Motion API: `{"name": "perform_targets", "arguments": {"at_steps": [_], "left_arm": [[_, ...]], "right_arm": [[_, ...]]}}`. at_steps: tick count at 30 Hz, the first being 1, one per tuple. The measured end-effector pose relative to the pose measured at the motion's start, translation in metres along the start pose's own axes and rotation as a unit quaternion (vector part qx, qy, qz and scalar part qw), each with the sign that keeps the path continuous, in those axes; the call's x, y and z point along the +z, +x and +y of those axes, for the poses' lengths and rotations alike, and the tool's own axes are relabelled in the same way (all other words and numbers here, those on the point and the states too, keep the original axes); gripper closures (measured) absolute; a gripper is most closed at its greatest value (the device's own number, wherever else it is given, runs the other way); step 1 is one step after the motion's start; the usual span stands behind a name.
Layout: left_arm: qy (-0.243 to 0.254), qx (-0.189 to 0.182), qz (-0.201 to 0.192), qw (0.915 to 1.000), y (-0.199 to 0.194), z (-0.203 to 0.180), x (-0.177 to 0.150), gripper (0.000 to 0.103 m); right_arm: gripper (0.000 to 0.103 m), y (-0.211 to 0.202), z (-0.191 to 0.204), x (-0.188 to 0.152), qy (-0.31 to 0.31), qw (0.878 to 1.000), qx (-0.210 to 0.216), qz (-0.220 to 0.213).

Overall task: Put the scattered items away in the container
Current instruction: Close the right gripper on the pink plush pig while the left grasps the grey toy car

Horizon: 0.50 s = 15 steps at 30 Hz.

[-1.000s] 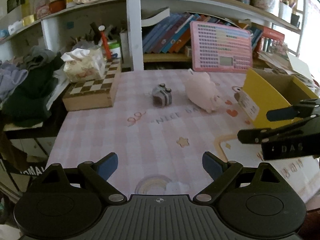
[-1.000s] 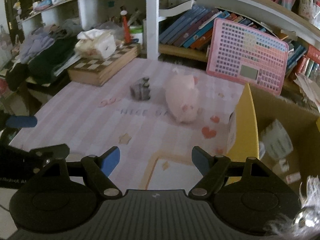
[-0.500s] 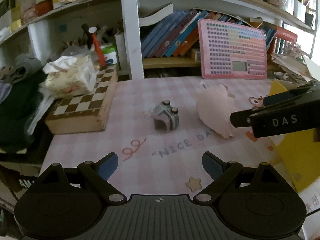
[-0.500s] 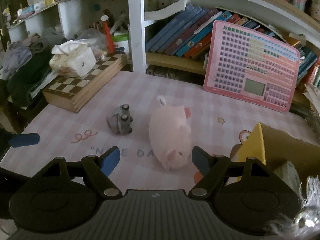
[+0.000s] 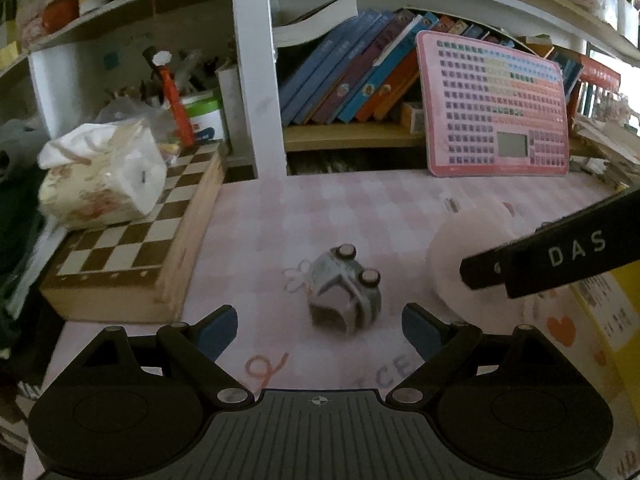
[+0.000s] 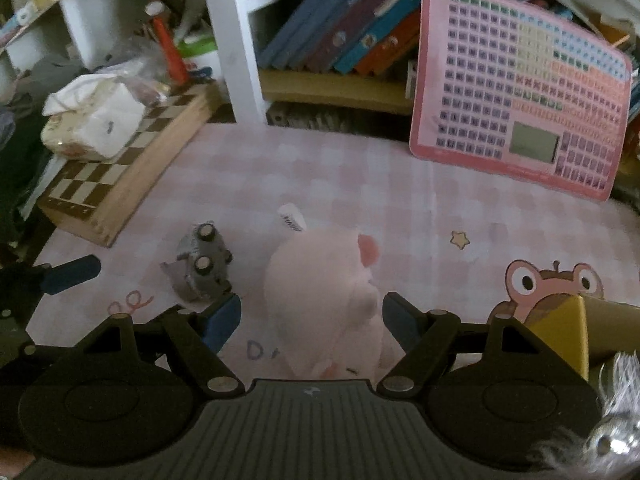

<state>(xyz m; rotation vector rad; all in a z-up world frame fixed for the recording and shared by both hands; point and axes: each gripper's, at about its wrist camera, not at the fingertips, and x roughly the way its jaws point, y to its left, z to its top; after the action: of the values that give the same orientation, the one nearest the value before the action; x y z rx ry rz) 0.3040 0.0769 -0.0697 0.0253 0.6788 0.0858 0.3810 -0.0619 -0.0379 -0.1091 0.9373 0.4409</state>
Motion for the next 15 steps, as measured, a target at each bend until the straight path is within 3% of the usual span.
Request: {"name": "perform_targets", "arguments": {"at_steps": [10,15], "left_arm": [[0.011,-0.012,0.001,0.9999,0.043,-0.006,0.009,0.026],[0.011,-0.017,0.022,0.9996,0.061,-0.005,0.012,0.04]], "right_arm": [[0.027,0.03,-0.012,0.006,0.032,0.999,0.005,0.032],[0.028,0.039,-0.013,0.007,0.046,0.998,0.008,0.048]]}}
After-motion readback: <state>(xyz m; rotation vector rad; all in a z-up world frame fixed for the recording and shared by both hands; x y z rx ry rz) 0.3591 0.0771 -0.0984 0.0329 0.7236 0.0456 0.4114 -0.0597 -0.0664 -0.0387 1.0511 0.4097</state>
